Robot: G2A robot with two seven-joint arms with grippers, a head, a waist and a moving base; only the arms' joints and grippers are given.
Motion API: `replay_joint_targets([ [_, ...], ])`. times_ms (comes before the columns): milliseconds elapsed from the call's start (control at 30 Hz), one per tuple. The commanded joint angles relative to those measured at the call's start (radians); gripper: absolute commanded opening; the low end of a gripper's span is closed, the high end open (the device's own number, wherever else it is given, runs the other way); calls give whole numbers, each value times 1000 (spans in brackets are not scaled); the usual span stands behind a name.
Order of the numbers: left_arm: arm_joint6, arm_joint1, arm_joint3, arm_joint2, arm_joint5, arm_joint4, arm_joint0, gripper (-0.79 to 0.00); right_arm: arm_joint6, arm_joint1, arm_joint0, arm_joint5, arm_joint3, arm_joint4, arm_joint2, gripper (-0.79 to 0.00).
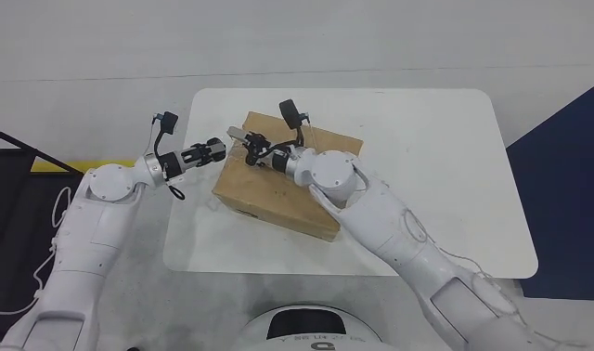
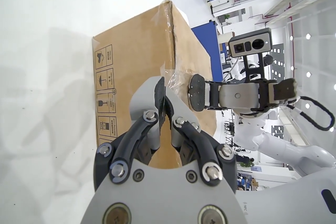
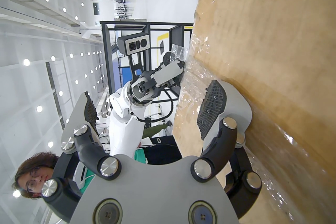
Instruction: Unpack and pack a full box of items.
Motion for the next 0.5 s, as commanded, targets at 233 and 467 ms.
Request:
replay_joint_targets([
  [233,-10,6,-7,-3,-6,4,8,-785,-39,-41,55,-57,99,54,-35,0],
  [467,-13,9,-8,-4,-13,1,11,-785,-61,-71,80,-65,133,77,-65,0],
])
